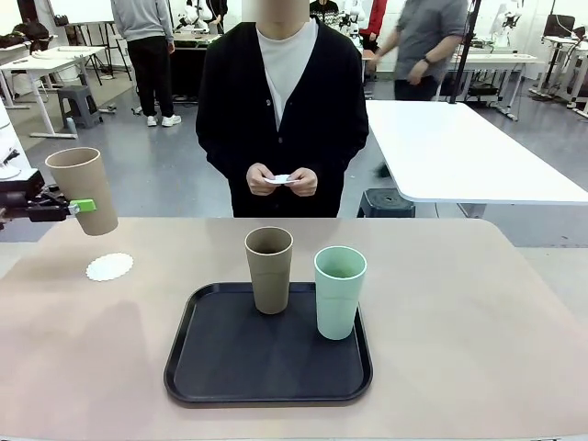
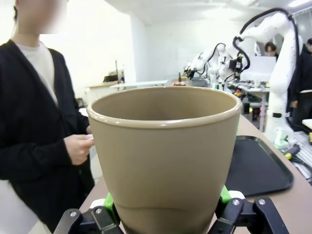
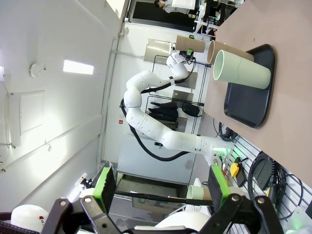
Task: Place coasters on the table and set cups on them.
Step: Pick up one Reusable plastic cup and place it on a coaster set by the human.
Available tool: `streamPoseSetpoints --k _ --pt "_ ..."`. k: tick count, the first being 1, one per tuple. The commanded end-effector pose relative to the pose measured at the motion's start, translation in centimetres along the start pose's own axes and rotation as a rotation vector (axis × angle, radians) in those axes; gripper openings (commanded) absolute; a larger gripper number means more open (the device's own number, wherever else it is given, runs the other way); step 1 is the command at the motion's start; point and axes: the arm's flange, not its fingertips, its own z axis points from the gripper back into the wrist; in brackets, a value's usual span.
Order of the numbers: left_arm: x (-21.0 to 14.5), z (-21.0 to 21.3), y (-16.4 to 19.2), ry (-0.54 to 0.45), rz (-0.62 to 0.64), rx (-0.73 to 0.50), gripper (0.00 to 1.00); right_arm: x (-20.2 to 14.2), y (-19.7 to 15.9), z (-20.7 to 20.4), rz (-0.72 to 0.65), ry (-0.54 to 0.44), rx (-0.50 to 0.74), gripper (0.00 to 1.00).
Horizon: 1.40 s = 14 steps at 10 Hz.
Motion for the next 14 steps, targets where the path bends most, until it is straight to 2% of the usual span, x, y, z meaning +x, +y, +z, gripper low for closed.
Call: streamPoseSetpoints --k 1,7,14 --pt "-1.3 1.1 0.9 -0.052 -0.042 -0.053 0.85 0.0 0.0 0.1 0.006 -0.003 0.006 1.0" --pt "-6.2 1.1 0.3 0.062 -0.071 -0.098 0.85 0.0 0.0 0.1 0.006 -0.003 0.006 1.0" --pt "-9.4 1.8 1.7 0.041 -0.023 -0.081 0.85 0.0 0.0 0.1 0.006 -0.003 0.006 1.0"
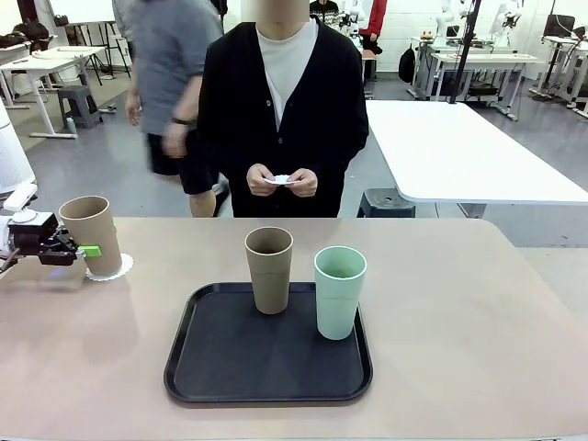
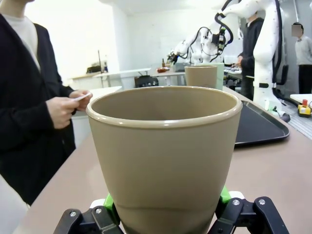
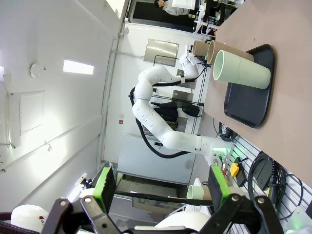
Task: Place coasters on the table and set cups on them.
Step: Pick up one Reusable plastic cup and place it on a coaster set by the human.
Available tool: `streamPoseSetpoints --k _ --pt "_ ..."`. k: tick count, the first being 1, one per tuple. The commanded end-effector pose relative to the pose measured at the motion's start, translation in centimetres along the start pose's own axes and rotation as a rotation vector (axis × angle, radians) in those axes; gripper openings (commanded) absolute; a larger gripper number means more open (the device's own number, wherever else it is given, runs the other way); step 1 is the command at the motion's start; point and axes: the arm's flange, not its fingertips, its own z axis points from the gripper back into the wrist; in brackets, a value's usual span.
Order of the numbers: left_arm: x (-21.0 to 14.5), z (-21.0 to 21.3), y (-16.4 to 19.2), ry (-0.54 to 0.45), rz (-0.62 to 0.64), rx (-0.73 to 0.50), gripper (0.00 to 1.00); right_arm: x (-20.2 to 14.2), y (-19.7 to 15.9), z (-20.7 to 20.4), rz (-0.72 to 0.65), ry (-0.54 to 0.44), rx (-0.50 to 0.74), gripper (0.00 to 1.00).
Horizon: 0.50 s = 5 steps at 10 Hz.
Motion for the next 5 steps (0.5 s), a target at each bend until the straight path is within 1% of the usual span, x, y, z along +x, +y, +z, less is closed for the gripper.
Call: streamPoseSetpoints --k 1,5 --pt "0.03 0.44 0.81 -0.024 -0.008 0.005 0.85 -0.04 0.04 0.1 0.006 -0.003 0.006 1.0" --pt "-0.45 0.78 1.37 -0.045 0.009 0.015 0.85 -0.04 0.04 0.1 0.006 -0.003 0.006 1.0"
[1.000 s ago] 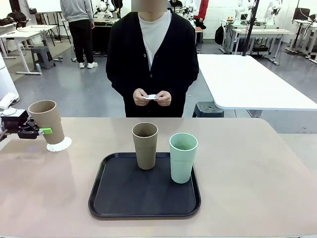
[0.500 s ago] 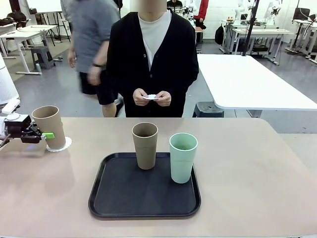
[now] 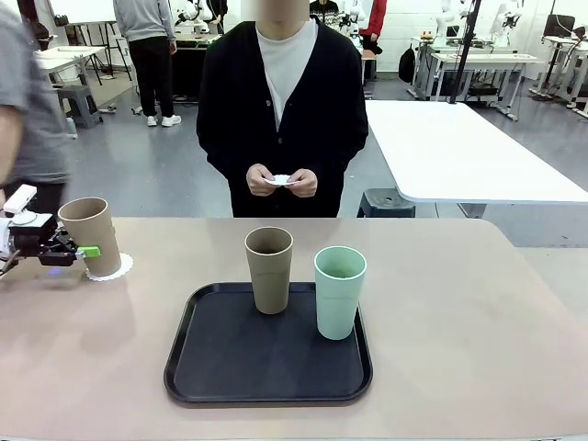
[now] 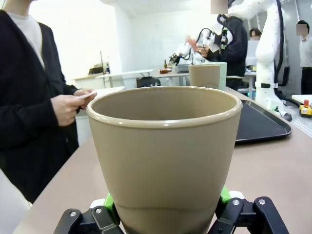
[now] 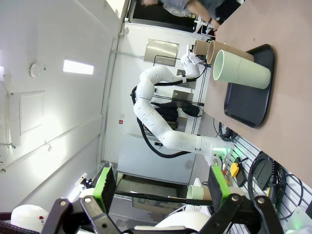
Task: Place coasters on the table and set cups on them.
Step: Pick up one Reusable plastic cup and place it on a coaster set by the human.
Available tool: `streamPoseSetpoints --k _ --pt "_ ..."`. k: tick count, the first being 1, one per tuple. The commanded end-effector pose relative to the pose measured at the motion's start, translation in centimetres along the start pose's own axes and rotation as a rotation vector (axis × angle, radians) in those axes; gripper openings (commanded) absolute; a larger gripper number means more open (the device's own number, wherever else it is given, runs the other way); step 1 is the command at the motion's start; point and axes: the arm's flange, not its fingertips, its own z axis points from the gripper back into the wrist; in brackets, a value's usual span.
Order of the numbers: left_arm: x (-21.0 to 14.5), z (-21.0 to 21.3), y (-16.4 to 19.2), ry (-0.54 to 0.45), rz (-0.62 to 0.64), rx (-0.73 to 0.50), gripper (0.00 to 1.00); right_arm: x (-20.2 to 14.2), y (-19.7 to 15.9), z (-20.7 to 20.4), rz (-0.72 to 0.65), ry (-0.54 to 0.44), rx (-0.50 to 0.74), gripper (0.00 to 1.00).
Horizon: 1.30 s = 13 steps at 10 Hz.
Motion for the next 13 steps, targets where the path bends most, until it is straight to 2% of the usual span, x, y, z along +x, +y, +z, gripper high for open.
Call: streamPoseSetpoints --k 1,8,9,13 --pt "0.17 0.18 0.86 -0.038 0.013 0.008 0.85 -0.04 0.04 0.09 0.006 -0.003 0.006 1.0" --pt "-0.24 -0.13 1.26 -0.047 0.037 0.007 0.85 -0.04 0.04 0.09 0.006 -0.003 0.006 1.0" --pt "-0.18 -0.11 1.27 -0.047 0.044 0.001 1.0 -0.04 0.04 0.09 0.006 -0.003 0.006 1.0" --pt "-0.22 -0.04 1.2 -0.018 0.079 -0.011 1.0 -0.04 0.04 0.09 0.006 -0.003 0.006 1.0"
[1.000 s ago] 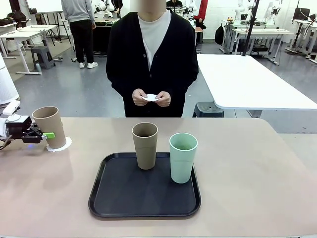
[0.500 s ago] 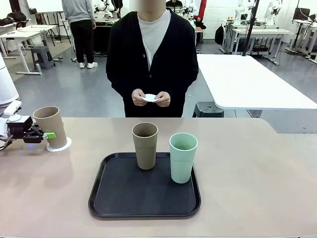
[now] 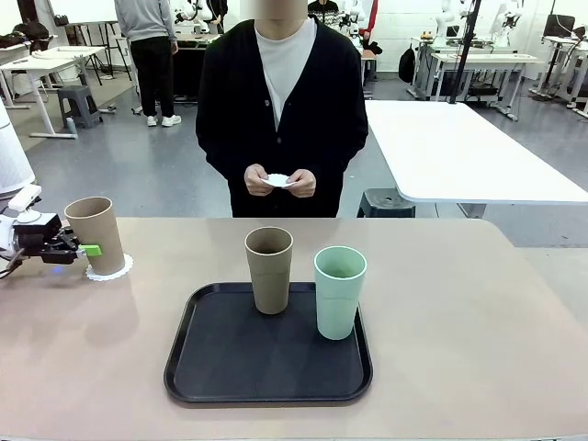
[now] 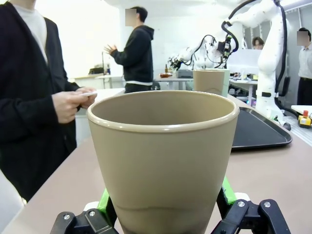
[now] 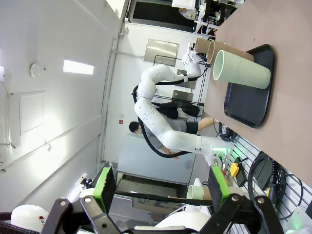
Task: Place coasters on the table and set cups on them.
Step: Pick up one Reusable plastic cup and place it on a coaster set by the human.
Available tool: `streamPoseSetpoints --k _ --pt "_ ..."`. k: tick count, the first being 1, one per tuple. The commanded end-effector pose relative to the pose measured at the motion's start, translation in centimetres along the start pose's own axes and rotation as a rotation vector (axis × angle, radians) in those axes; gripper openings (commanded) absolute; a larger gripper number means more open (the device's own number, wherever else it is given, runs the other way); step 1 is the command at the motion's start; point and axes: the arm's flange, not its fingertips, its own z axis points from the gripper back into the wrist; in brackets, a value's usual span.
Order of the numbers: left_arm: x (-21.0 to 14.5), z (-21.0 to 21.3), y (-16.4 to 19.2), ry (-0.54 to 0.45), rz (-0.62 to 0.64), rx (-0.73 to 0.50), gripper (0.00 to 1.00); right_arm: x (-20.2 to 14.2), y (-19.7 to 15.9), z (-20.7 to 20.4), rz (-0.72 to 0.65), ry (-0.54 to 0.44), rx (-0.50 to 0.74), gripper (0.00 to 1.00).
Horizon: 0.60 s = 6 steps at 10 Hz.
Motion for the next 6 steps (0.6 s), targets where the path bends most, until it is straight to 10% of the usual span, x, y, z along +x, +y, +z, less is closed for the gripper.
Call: streamPoseSetpoints --k 1,6 --pt "0.17 0.3 0.56 0.005 0.03 -0.019 1.0 -0.04 0.04 0.09 0.006 -0.003 0.006 1.0" --pt "-0.1 0.5 0.69 0.033 0.05 -0.036 1.0 -0.04 0.04 0.09 0.006 -0.003 0.006 1.0"
